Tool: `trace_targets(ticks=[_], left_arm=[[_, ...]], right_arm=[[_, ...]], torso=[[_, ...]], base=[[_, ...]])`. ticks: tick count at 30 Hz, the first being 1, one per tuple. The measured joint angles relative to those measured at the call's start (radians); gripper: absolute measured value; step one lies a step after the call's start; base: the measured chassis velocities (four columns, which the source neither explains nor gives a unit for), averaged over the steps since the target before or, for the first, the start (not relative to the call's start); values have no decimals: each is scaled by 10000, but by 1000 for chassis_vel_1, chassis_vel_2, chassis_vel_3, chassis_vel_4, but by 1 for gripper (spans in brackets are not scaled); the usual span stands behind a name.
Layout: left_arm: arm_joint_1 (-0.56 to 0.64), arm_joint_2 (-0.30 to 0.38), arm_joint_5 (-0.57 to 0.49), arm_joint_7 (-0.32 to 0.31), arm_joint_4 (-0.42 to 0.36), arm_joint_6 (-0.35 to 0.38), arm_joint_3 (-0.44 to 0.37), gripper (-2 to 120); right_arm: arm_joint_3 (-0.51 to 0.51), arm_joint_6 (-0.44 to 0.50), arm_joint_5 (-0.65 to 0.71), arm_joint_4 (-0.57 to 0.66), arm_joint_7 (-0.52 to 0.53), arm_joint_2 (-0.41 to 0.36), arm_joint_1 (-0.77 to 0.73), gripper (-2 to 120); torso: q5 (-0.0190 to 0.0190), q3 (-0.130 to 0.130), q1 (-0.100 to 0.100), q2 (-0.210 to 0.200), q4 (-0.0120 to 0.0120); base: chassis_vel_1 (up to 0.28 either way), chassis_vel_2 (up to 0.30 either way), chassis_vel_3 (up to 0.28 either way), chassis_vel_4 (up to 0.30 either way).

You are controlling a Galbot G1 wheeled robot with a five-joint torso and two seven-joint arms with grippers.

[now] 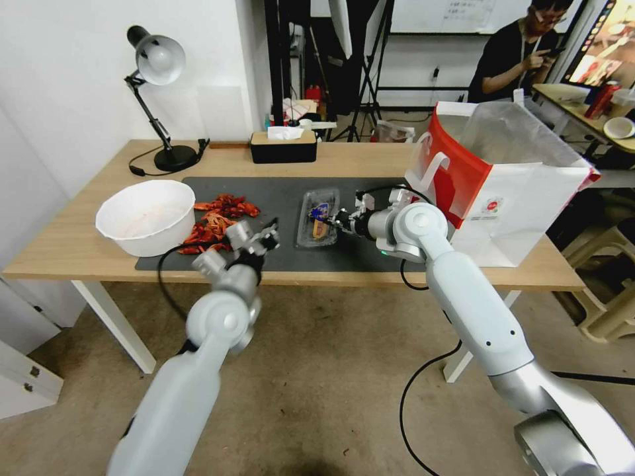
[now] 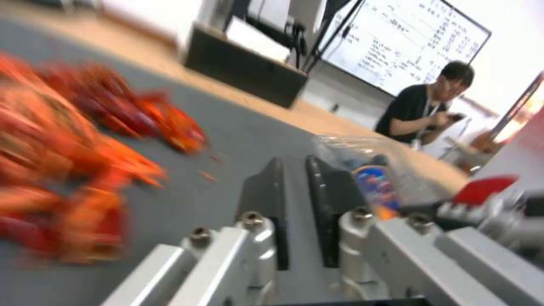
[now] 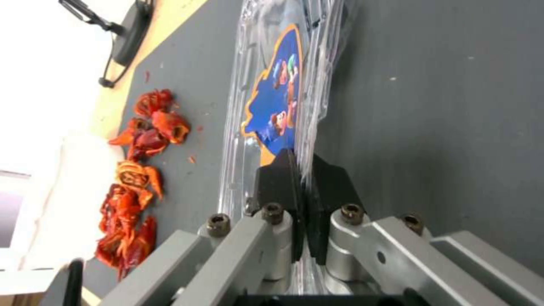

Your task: Close the takeout container lid, then place the container into the takeout bag.

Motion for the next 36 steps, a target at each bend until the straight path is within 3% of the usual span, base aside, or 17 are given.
trace_targets(ticks=[1,4,9,22,25,30,33,36], left_arm=[[0,0,0,0,0,0,0,13],[985,284,1477,629,-171,-676,-372,28],[1886,266,2444,1002,-378,-1298,-918,47],[3834,-219,3195,1430,-805,-2097,-1844,93],[4028,-343,3343,1467,-707,-2256,-1873,99],[4159,-500,3498,1513,-524,-2524,-1881,100],[4228,-640,3587,1522,-415,-2625,-1836,100],[4188,-700,3611,1517,-293,-2660,-1747,100]], right_arm=[[0,0,0,0,0,0,0,0],[49,31,-14,-28,-154,38,12,0],[120,88,-18,1,-363,12,29,0],[421,258,-17,473,-734,-217,-120,0],[595,426,-109,872,-1008,-394,-234,0],[849,1021,-396,1722,-1640,-847,-283,0],[1040,1994,-1004,2838,-2420,-1496,-302,0],[1254,2728,-1172,3687,-2478,-2002,-253,0]], torso=[[0,0,0,0,0],[1,0,0,0,0],[2,1,0,0,-3],[2,1,0,0,0],[4,0,0,0,-2],[2,0,-1,0,-2],[4,-1,-1,0,-3],[3,0,-1,0,-2]], base=[[0,0,0,0],[0,0,0,0],[0,0,0,0],[0,0,0,0],[0,0,0,0],[0,0,0,0],[0,0,0,0],[0,0,0,0]])
